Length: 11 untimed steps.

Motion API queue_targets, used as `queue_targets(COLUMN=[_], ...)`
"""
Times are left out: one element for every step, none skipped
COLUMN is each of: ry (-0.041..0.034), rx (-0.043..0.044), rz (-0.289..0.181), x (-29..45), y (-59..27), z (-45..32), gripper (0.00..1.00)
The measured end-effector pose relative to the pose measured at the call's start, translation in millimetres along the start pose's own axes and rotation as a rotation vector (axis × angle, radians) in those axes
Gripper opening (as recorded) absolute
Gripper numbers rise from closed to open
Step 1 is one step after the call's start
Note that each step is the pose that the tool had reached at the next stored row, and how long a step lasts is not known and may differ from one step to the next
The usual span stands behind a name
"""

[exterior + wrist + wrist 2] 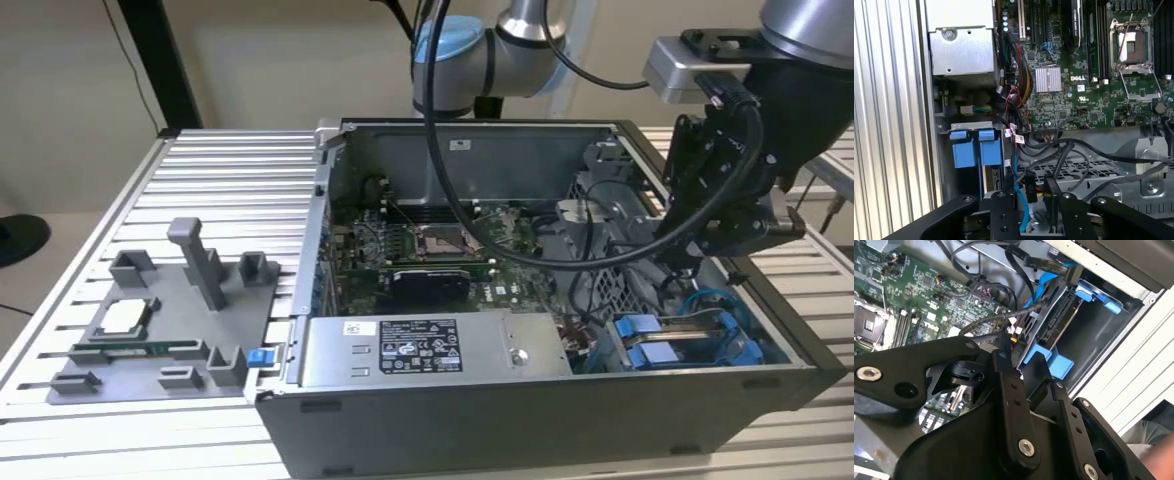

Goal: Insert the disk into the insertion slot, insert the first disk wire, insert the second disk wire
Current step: 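Insert the first disk wire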

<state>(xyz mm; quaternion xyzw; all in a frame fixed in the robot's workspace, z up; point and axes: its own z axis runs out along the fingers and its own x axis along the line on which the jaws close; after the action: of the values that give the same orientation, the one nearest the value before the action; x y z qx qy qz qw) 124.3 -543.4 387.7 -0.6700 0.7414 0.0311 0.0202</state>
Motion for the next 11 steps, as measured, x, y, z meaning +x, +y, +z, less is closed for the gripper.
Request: queue_targets(ry=[-0.0078,-0.0139,-0.0166,-0.0169,-0.0169,-0.017,-0.017,-0.0171,-0.017,-0.0171,-0.0169], rx=[0.0015,0.0026,0.0033,0.0034,0.0035,0.0035,0.0036,0.0036,0.0037,0.0036,0.0036], rz=[0.004,0.006,0.007,0.007,0.008,0.008,0.008,0.008,0.008,0.008,0.008], x=[0.0,0.0,0.0,0.0,0.0,0.0,0.0,0.0,0.0,0.0,0.1], y=[0.0,0.0,0.0,0.0,0.0,0.0,0.0,0.0,0.0,0.0,0.0], z=[0.1,0.3,0.3,0.3,0.3,0.3,0.4,0.4,0.4,0.4,0.4], gripper=[1.0,1.0,1.0,1.0,1.0,1.0,1.0,1.0,1.0,1.0,1.0])
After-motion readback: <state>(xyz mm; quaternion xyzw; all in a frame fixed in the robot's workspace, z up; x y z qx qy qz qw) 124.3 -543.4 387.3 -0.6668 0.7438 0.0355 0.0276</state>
